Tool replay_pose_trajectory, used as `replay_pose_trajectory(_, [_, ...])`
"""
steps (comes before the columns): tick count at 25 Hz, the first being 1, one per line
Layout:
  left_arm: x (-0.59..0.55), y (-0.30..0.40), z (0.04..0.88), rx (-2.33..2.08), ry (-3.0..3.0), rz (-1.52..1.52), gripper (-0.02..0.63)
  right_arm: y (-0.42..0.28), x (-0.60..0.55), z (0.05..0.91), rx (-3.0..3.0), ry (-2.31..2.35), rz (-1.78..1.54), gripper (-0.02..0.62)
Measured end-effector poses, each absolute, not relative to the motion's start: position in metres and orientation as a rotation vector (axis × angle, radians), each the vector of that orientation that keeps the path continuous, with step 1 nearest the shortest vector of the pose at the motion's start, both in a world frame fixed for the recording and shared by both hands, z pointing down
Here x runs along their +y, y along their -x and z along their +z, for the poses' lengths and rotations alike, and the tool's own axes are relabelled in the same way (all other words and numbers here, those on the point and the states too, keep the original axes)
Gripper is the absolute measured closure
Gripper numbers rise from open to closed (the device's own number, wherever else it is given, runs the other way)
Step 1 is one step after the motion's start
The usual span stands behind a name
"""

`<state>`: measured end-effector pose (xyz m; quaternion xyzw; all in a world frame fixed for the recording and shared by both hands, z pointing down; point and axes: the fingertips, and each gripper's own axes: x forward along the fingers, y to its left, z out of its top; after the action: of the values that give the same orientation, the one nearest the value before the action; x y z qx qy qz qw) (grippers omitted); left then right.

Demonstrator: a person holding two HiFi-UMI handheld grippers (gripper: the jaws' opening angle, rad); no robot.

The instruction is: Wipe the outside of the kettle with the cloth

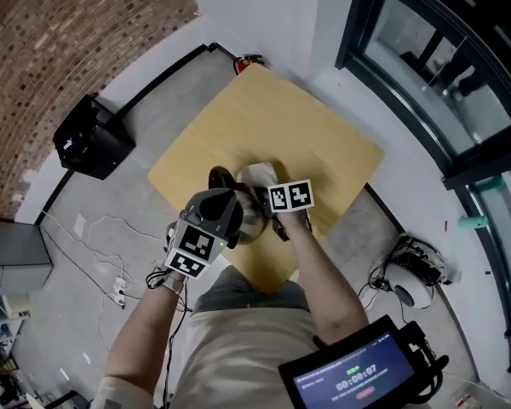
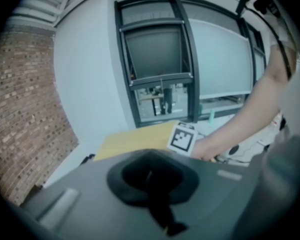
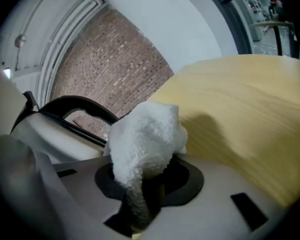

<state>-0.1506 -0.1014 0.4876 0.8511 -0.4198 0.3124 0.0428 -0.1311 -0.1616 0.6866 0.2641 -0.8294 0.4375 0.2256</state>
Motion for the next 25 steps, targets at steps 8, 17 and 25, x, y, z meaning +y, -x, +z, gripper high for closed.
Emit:
replay_pose_trajectory(8, [-0.104,0.157,0.487,-1.303,-2.607,0.956,0.618,0.091,-0.1,0.673,-2.323,-0.861,1.147,0.471])
replay_pose_trajectory(17, [-0.105,0.156,0.486,-1.322,-2.601,0.966,0.618,0.12,-0.036,0.549,-2.674,-0.589,0.997,0.469])
replay_pose_trajectory(25, [-0.106,0.156,0.488,-1.349,-2.592,0.974,0.618,0.116,-0.009,0.667,-2.317,-0.431,1.031,0.469])
